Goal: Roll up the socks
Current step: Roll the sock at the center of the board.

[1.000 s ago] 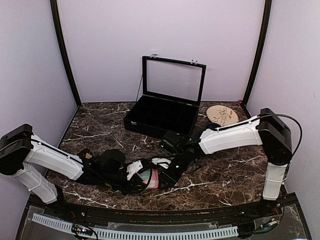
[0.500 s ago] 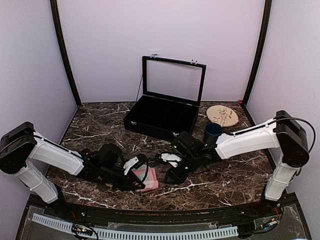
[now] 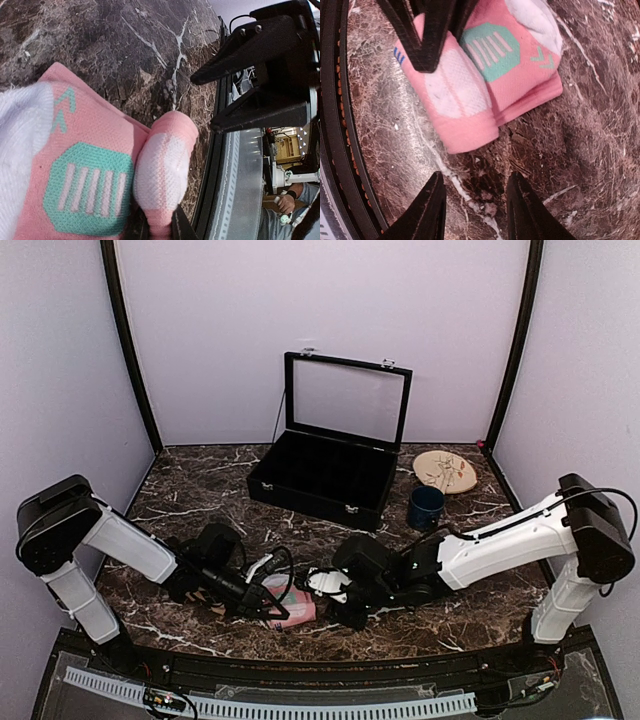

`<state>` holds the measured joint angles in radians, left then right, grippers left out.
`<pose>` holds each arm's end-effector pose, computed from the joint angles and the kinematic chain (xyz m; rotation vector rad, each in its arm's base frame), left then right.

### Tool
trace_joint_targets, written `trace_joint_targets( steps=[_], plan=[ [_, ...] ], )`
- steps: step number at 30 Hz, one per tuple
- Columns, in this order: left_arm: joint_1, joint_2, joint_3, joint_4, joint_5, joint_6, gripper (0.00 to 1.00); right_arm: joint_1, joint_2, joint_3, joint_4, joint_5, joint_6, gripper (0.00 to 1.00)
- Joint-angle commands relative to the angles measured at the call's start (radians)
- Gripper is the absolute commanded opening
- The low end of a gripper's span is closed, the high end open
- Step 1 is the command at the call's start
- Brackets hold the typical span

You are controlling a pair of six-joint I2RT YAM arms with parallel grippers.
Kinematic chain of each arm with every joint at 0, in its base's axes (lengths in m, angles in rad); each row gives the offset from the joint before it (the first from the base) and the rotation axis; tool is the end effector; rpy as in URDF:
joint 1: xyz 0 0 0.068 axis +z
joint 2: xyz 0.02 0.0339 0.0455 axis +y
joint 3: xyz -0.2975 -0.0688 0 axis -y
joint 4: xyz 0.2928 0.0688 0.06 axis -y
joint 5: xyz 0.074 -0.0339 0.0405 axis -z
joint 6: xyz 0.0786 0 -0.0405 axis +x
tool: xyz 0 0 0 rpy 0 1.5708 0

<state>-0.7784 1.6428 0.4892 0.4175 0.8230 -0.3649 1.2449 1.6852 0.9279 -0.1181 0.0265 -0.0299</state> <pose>0.1798 -0.2582 0.0813 0.9693 2.3060 -1.4905 0.1319 0.3837 0.1344 -1.4852 2.0258 0.4923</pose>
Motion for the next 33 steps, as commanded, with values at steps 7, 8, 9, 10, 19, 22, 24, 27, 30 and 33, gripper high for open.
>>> trace_joint_targets(
  steps=[7, 8, 9, 10, 19, 22, 24, 27, 30, 33],
  plan=[
    [0.031, 0.046, -0.03, 0.047, 0.133, -0.081, 0.0, 0.073, 0.034, 0.055, 0.062, 0.015, -0.142, 0.41],
    [0.033, 0.051, -0.032, 0.056, 0.14, -0.085, 0.0, 0.076, 0.043, 0.062, 0.061, 0.011, -0.15, 0.42],
    [0.033, 0.055, -0.037, 0.067, 0.148, -0.089, 0.0, 0.078, 0.051, 0.07, 0.063, 0.01, -0.157, 0.42],
    [0.034, 0.059, -0.042, 0.077, 0.154, -0.093, 0.0, 0.083, 0.061, 0.076, 0.065, 0.011, -0.163, 0.42],
    [0.04, 0.072, -0.055, 0.105, 0.182, -0.098, 0.0, 0.09, 0.126, 0.124, 0.071, -0.013, -0.197, 0.44],
    [0.04, 0.075, -0.054, 0.106, 0.188, -0.097, 0.0, 0.091, 0.147, 0.139, 0.064, -0.013, -0.213, 0.44],
    [0.04, 0.077, -0.054, 0.111, 0.195, -0.098, 0.0, 0.09, 0.159, 0.144, 0.062, -0.014, -0.221, 0.45],
    [0.041, 0.08, -0.054, 0.115, 0.203, -0.097, 0.0, 0.09, 0.18, 0.152, 0.063, -0.015, -0.23, 0.46],
    [0.042, 0.081, -0.052, 0.119, 0.212, -0.098, 0.0, 0.091, 0.197, 0.153, 0.064, -0.016, -0.24, 0.46],
    [0.042, 0.085, -0.051, 0.125, 0.222, -0.096, 0.0, 0.091, 0.201, 0.142, 0.077, -0.02, -0.246, 0.45]
  ],
)
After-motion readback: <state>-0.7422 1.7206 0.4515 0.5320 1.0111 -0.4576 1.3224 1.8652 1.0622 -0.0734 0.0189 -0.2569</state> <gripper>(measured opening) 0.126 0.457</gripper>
